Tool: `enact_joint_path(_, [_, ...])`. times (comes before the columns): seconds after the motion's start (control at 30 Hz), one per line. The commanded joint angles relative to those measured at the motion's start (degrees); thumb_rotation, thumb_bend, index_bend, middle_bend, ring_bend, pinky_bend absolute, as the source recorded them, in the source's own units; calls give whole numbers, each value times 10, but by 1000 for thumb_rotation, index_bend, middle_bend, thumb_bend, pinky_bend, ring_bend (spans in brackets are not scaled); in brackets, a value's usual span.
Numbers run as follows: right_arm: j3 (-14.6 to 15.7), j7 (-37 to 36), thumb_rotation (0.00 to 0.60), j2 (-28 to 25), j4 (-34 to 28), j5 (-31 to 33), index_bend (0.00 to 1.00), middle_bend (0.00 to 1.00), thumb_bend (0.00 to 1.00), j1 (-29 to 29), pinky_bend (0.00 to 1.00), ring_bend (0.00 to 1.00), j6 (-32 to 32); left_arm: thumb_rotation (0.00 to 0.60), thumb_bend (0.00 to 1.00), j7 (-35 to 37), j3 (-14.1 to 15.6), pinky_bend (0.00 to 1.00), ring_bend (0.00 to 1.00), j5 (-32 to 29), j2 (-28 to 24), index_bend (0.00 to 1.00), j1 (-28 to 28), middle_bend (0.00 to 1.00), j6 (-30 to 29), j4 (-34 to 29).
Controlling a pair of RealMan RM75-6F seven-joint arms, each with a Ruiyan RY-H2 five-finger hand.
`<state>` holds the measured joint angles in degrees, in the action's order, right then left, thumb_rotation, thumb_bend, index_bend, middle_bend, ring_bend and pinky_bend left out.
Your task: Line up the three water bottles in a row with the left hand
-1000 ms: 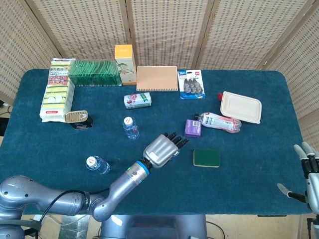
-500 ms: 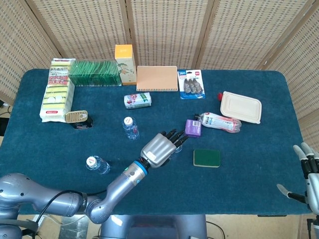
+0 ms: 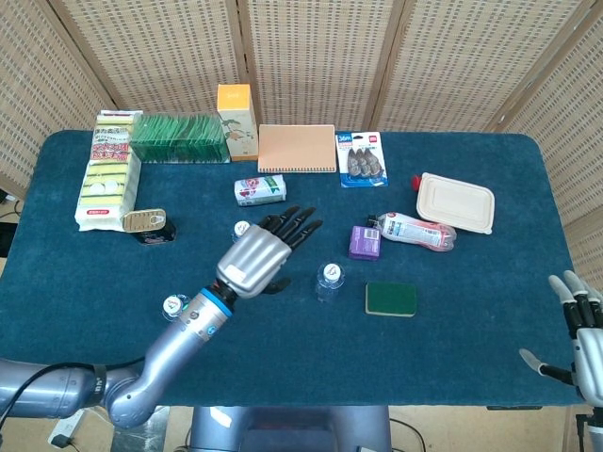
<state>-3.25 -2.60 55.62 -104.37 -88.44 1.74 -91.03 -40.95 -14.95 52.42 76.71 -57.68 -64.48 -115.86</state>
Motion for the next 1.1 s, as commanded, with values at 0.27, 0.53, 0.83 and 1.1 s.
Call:
enact_joint_path(0.27, [4,9,600,3,-3,-6,41,0,0,-3,18,0,6,600,161,232,18,206,0,94,-155,0,107,0,41,-2])
enact_joint_path(0.53, [7,16,600,5,-8,-10,40,0,0,-4,19,0,9,600,161,433,48,206,0,183,-159,0,158,0,82,83])
enact_joint_path(0.83, [6,14,600,5,-6,-6,42,0,0,-8,19,0,16,600,161,645,136,206,0,363,-156,0,259,0,-7,215])
enact_joint_path(1.1, [11,34,600,11,-13,-12,43,0,0,-12,19,0,23,600,158,765,189,206,0,444,-133,0,315,0,-96,322])
